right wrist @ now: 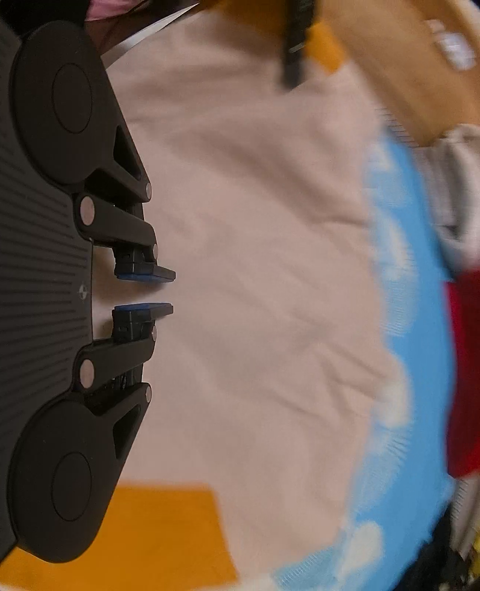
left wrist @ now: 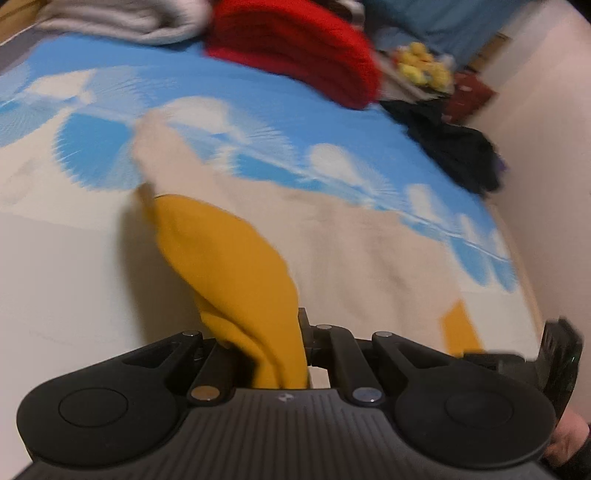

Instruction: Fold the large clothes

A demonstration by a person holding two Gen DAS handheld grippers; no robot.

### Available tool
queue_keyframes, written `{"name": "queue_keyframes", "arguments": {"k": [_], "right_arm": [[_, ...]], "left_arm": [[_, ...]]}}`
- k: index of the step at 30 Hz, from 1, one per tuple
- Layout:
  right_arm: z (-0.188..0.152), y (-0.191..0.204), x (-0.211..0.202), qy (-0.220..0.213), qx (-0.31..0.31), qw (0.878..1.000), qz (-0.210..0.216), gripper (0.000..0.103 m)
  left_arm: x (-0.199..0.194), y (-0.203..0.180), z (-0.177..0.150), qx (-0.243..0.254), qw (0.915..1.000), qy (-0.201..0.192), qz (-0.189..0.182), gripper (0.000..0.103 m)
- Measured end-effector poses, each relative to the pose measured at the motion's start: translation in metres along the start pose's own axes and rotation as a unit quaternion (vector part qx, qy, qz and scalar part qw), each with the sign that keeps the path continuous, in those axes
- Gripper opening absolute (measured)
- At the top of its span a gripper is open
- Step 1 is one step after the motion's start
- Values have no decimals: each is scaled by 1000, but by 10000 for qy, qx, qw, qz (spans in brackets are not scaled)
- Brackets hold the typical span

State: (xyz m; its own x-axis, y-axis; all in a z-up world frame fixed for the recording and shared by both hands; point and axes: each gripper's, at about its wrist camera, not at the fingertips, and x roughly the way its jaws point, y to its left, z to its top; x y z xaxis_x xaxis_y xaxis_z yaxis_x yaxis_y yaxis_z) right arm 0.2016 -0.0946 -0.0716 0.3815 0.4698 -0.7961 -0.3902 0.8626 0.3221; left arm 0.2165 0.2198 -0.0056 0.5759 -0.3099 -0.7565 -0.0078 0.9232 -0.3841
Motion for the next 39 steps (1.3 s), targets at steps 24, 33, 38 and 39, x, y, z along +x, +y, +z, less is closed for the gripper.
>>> {"name": "queue_keyframes", "arguments": {"k": [24, 33, 38, 39], "right_arm": [[-25, -218, -169, -1878, 1832, 9642, -388, 35], [-11, -181, -99, -740, 1999, 9769, 127, 44], [-3, -172, -54, -284, 2110, 9769, -179, 44], [-3, -172, -47, -219, 2123, 9767, -217, 44]], "left_arm": [[143, -324, -34, 1123, 9750, 620, -1815, 67], [97, -188, -15, 642, 9957, 370, -561, 67], [96, -160, -32, 1040, 9919, 712, -162, 67], [95, -156, -34, 1153, 9900, 798, -140, 67]]}}
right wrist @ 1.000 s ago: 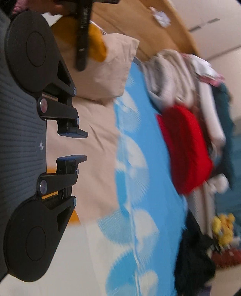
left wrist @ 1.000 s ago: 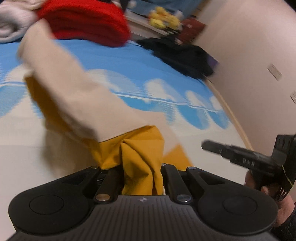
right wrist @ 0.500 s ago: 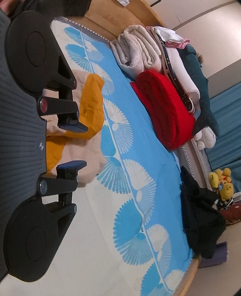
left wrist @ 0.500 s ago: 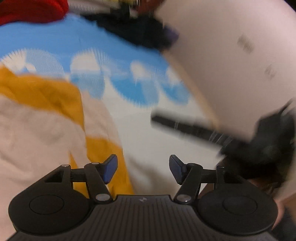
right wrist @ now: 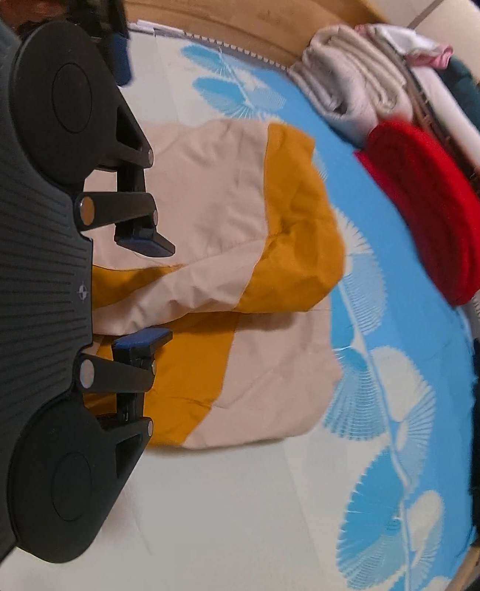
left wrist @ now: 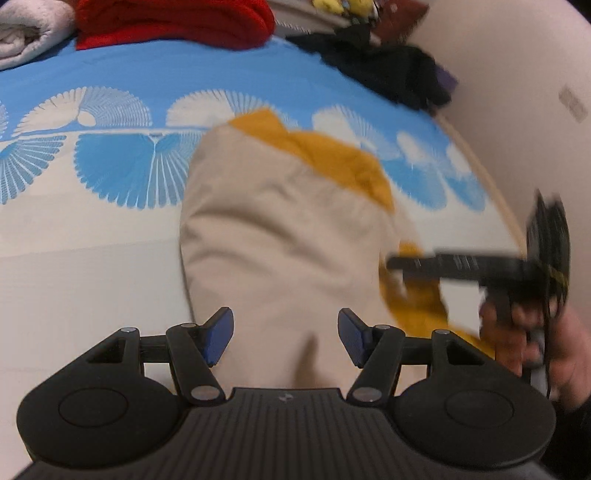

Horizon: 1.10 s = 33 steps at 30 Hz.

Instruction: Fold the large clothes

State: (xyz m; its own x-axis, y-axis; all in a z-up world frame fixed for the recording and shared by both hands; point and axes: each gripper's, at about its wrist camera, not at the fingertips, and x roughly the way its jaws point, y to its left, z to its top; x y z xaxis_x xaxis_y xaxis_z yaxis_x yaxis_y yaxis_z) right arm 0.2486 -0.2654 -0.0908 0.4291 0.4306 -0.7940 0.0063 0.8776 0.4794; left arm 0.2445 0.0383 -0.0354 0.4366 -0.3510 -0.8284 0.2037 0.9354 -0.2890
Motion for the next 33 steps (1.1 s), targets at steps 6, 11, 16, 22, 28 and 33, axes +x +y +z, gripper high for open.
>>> {"name": "queue_keyframes", "arguments": {"k": [6, 11, 16, 22, 28, 33], "right_arm": [[-7, -1, 7, 32, -306, 9994, -170, 1], [5, -15, -71, -847, -8, 9928, 845, 0], [3, -62, -125, -1377, 166, 9887, 562, 0], [-9, -105, -59, -199, 507, 9961, -695, 0], [-21, -103, -26, 78, 323, 9934, -1100, 0], [-14, -103, -41, -201, 416, 9948, -911, 3]], "left_arm": [[9, -16, -18, 825, 9956, 282, 351, 77], [9, -23, -12, 899, 9956, 177, 216, 77], [18, -43, -15, 1223, 9921, 270, -50, 84], [57, -67, -37, 1812, 9796, 866, 84, 88], [67, -72, -55, 2301, 9667, 1104, 173, 89], [91, -61, -73, 2318, 9609, 1467, 373, 91]]}}
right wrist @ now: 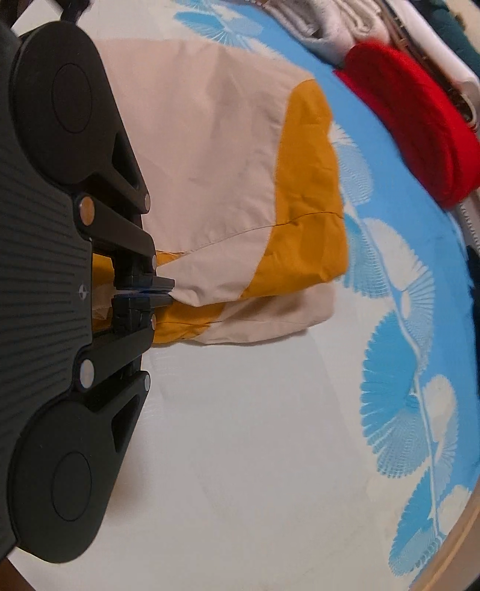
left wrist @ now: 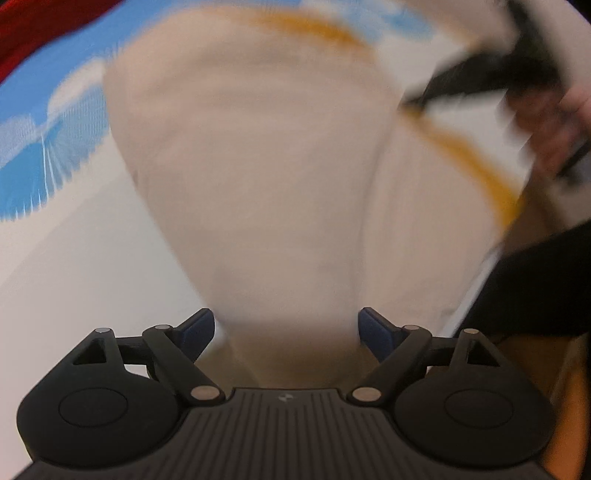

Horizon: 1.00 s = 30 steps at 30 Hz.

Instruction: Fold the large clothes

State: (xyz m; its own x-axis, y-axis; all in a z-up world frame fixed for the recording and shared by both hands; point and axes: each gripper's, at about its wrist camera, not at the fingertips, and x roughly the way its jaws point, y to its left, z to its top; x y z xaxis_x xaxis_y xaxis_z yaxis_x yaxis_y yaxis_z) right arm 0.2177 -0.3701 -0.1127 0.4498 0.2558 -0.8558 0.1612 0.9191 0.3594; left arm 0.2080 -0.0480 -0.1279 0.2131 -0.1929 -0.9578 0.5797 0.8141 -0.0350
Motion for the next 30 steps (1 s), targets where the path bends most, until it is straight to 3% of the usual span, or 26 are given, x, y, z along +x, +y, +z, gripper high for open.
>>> {"name": "queue_keyframes", "arguments": {"k": [2, 3, 4, 6, 9, 12, 14, 15, 19, 23, 25, 29, 30], "right_arm": [[-1, 2, -14, -43, -61, 9998, 193, 8], [-1, 4, -20, -97, -132, 9994, 313, 15], [-2, 5, -29, -127, -236, 9985, 478, 31], [-8, 7, -44, -104, -484, 9954, 819, 39], [-25, 8, -50, 209, -874, 9917, 915, 39], [-46, 5, -41, 594, -1191, 9886, 700, 37], [-59, 2, -37, 709, -1390, 9856, 656, 11], [-63, 1, -39, 684, -1461, 9846, 675, 10], [-62, -10, -48, 538, -1235, 9888, 636, 0], [-69, -14, -42, 728, -1205, 9895, 343, 0], [-60, -12, -50, 490, -1135, 9914, 427, 0], [-28, -15, -71, -436, -740, 9944, 620, 5], [-19, -15, -72, -616, -625, 9937, 699, 13]], "left_arm": [[11, -8, -3, 220, 9996, 159, 69, 93], [8, -11, -1, 312, 9994, 139, 79, 93], [3, -10, 2, 289, 9995, 118, 49, 93], [-14, -2, 9, 204, 9997, -119, -21, 93], [-45, 23, 21, -237, 9973, -696, 34, 93], [-63, 55, 32, -997, 9875, -1218, 48, 92], [-71, 60, 40, -1352, 9803, -1429, 167, 93], [-71, 61, 43, -1481, 9777, -1474, 192, 92], [-60, 59, 60, -1709, 9728, -1512, 405, 93], [-10, 65, 65, -1794, 9776, -665, 879, 93], [-1, 66, 66, -1849, 9772, -556, 882, 93], [-26, 65, 65, -1878, 9740, -981, 802, 92], [-31, 66, 64, -1921, 9724, -1092, 752, 92]]}}
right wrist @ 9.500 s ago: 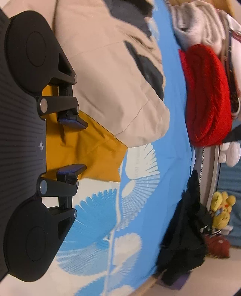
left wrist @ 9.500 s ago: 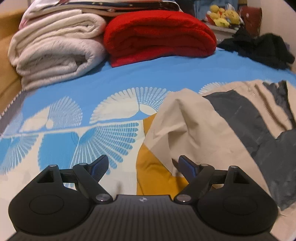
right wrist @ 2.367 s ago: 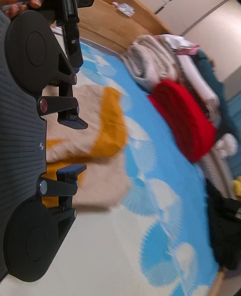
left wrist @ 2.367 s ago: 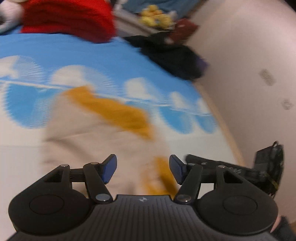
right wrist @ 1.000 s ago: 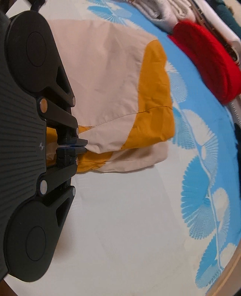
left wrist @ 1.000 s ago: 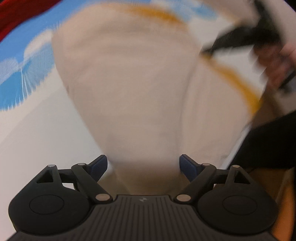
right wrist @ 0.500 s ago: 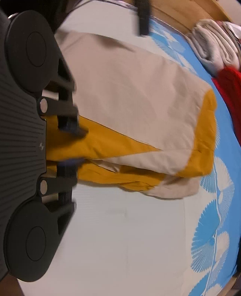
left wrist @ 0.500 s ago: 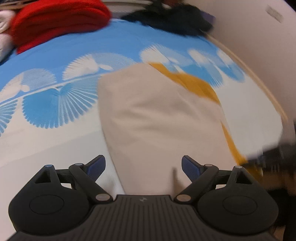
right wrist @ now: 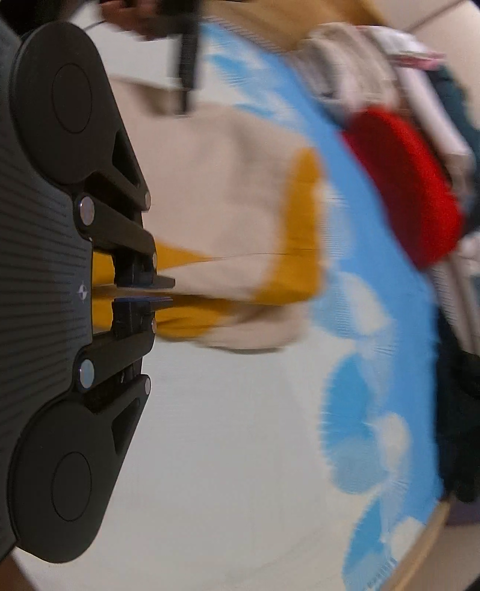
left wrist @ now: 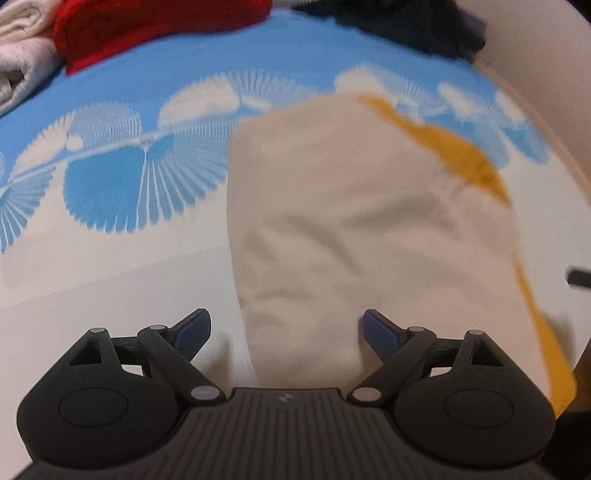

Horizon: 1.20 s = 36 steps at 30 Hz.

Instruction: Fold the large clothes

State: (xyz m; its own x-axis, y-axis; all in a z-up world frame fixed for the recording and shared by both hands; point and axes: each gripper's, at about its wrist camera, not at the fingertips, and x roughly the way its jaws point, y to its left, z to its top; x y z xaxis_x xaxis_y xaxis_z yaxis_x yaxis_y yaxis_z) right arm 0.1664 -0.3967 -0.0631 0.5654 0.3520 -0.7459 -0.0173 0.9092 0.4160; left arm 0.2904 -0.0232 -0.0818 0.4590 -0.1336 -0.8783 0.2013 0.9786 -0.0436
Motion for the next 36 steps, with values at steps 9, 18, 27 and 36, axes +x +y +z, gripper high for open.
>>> {"name": "queue_keyframes", "arguments": {"k": [9, 18, 27, 36], "right_arm": [[51, -1, 82, -295, 828, 9961, 84, 42], [70, 6, 102, -818, 1358, 9872, 146, 0], [67, -6, 141, -77, 1372, 9857, -980, 7], [63, 6, 68, -178, 827, 9962, -217, 30]], "left_arm": [[7, 18, 10, -932, 9946, -180, -427, 92], [21, 30, 38, -1595, 9811, -997, -464, 92], [62, 21, 52, -1607, 9852, -558, 227, 96], [-7, -6, 33, 31, 9943, -323, -1018, 96]]}}
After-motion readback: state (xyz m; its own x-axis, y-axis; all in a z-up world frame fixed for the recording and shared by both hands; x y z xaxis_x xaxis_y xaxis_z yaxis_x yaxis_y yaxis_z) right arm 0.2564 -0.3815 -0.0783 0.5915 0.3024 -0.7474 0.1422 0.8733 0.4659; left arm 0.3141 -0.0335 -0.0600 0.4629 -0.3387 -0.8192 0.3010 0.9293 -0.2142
